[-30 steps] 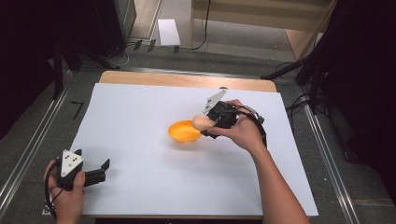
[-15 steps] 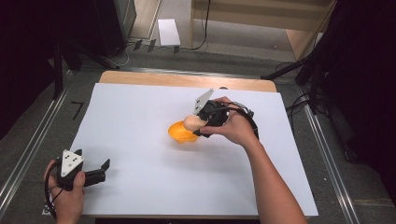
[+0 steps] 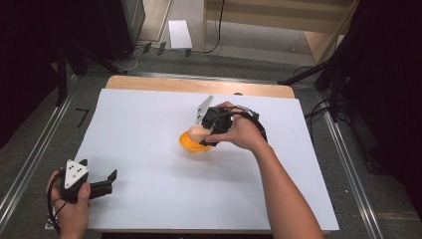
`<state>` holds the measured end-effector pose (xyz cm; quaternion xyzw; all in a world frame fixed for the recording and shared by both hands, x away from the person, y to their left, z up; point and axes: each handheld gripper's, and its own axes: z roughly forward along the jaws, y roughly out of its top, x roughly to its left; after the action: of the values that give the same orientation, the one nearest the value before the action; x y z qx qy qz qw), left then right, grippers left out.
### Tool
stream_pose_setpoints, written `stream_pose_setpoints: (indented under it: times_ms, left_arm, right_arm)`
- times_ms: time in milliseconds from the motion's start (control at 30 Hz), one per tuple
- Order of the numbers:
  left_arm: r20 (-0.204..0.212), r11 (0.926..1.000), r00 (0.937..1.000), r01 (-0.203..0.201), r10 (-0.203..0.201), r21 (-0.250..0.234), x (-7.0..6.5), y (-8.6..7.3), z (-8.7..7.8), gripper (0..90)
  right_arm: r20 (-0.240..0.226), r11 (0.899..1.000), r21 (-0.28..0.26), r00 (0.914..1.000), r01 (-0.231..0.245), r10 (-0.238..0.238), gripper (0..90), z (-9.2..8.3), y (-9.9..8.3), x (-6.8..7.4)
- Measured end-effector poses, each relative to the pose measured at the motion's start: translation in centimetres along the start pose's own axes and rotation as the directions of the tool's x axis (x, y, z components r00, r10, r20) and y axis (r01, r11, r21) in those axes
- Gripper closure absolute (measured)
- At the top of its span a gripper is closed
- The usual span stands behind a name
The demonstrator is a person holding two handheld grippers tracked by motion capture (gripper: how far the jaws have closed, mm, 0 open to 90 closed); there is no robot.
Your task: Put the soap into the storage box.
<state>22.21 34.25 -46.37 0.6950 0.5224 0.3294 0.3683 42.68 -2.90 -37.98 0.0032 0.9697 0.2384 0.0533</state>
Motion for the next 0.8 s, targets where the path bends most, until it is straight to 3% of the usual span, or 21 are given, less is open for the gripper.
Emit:
stream_pose_setpoints:
  times_ms: [400, 667, 800]
  left_arm:
    - [0.002, 1.0000, 1.0000, 0.000, 0.000, -0.001, 0.0, 0.0, 0.0, 0.3]
    - [0.003, 1.0000, 1.0000, 0.000, 0.000, -0.001, 0.0, 0.0, 0.0, 0.3]
    - [0.002, 1.0000, 1.0000, 0.002, -0.002, 0.001, 0.0, 0.0, 0.0, 0.3]
  right_arm:
    - [-0.070, 1.000, 0.023, 0.9975, 0.005, -0.004, 32.9, 1.2, 0.4, -0.7]
    - [-0.070, 0.997, 0.072, 0.9974, -0.011, 0.016, 32.2, 1.9, 0.2, -0.9]
    - [-0.064, 0.999, 0.023, 0.9970, -0.042, 0.044, 27.5, 1.4, 0.4, -1.1]
